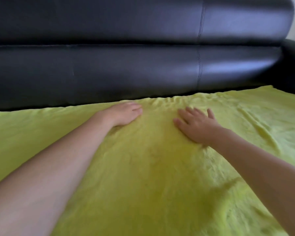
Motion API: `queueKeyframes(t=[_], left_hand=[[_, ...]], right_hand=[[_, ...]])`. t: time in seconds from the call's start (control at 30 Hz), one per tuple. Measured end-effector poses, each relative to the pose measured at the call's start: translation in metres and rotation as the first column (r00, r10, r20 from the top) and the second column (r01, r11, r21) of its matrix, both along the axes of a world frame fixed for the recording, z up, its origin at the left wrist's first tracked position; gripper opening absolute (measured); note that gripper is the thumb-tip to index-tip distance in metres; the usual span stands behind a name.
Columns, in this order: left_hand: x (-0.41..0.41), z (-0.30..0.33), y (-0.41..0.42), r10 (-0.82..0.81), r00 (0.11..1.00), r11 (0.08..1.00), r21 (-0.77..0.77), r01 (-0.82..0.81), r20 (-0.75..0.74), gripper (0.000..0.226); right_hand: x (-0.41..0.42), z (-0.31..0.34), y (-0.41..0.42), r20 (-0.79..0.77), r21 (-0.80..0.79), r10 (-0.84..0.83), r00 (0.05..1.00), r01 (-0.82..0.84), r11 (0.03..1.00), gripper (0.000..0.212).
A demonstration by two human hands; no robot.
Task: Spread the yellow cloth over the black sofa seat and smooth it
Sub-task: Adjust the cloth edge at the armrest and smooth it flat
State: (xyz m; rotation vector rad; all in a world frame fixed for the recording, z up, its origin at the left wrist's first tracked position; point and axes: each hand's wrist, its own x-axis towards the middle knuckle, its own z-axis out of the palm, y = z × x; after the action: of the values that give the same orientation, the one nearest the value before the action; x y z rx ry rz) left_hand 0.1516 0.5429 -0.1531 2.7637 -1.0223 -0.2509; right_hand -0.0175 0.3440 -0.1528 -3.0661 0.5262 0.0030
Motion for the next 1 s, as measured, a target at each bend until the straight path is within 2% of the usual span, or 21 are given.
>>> queueKeyframes(t=[0.1, 0.23, 0.3, 0.37, 0.43, 0.5, 0.6, 0.7, 0.77, 0.83, 0.9, 0.93, 1.0], left_hand=[[0.026, -0.010, 0.005, 0.077, 0.990, 0.997, 0.010, -0.077, -0.118, 0.065], [0.044, -0.008, 0.001, 0.193, 0.974, 0.976, 0.125, -0.178, -0.119, 0.067], [0.033, 0.001, -0.022, 0.140, 0.988, 0.990, 0.013, -0.139, -0.067, 0.061], [0.016, 0.007, -0.047, -0.023, 0.997, 0.993, -0.119, 0.014, -0.073, 0.053], [0.008, 0.000, -0.065, -0.155, 0.981, 0.986, -0.083, 0.146, -0.113, 0.052], [0.016, -0.008, -0.070, -0.103, 0.985, 0.994, 0.015, 0.106, -0.140, 0.058], [0.022, -0.004, -0.085, -0.003, 0.998, 0.999, 0.054, 0.006, -0.058, 0.061], [0.003, -0.002, -0.112, -0.192, 0.977, 0.981, -0.050, 0.188, -0.092, 0.058], [0.000, -0.007, -0.122, -0.252, 0.959, 0.967, -0.001, 0.254, -0.130, 0.060], [0.008, -0.008, -0.122, -0.167, 0.980, 0.983, 0.057, 0.174, -0.108, 0.061], [0.006, -0.003, -0.127, -0.078, 0.996, 0.997, 0.026, 0.078, -0.033, 0.060], [0.001, -0.001, -0.130, -0.066, 0.998, 0.997, -0.027, 0.065, -0.016, 0.061], [-0.025, 0.001, -0.139, -0.147, 0.989, 0.986, -0.087, 0.144, -0.020, 0.067]], right_hand=[[-0.005, -0.011, -0.007, -0.029, 0.053, -0.003, 1.000, 0.005, 0.999, 0.066], [-0.001, -0.008, -0.009, -0.021, 0.102, 0.009, 1.000, -0.007, 0.995, 0.065], [-0.001, -0.002, -0.017, 0.032, 0.212, -0.035, 0.999, 0.028, 0.977, 0.063], [-0.002, 0.004, -0.035, 0.120, 0.251, -0.145, 0.982, 0.111, 0.962, 0.060], [-0.006, 0.009, -0.059, 0.112, 0.190, -0.223, 0.968, 0.199, 0.961, 0.059], [-0.012, 0.006, -0.079, 0.003, 0.108, -0.234, 0.972, 0.232, 0.967, 0.061], [-0.019, -0.004, -0.095, -0.069, 0.058, -0.223, 0.972, 0.227, 0.972, 0.064], [-0.017, -0.010, -0.100, -0.039, 0.071, -0.208, 0.977, 0.210, 0.975, 0.065], [-0.014, -0.011, -0.104, -0.030, 0.065, -0.198, 0.980, 0.199, 0.978, 0.065], [-0.013, -0.012, -0.108, -0.039, 0.065, -0.187, 0.982, 0.189, 0.980, 0.066], [-0.013, -0.012, -0.111, -0.037, 0.083, -0.172, 0.984, 0.175, 0.981, 0.065], [-0.013, -0.011, -0.112, -0.023, 0.104, -0.165, 0.986, 0.167, 0.981, 0.064], [-0.016, -0.008, -0.114, 0.046, 0.158, -0.172, 0.984, 0.163, 0.974, 0.061]])
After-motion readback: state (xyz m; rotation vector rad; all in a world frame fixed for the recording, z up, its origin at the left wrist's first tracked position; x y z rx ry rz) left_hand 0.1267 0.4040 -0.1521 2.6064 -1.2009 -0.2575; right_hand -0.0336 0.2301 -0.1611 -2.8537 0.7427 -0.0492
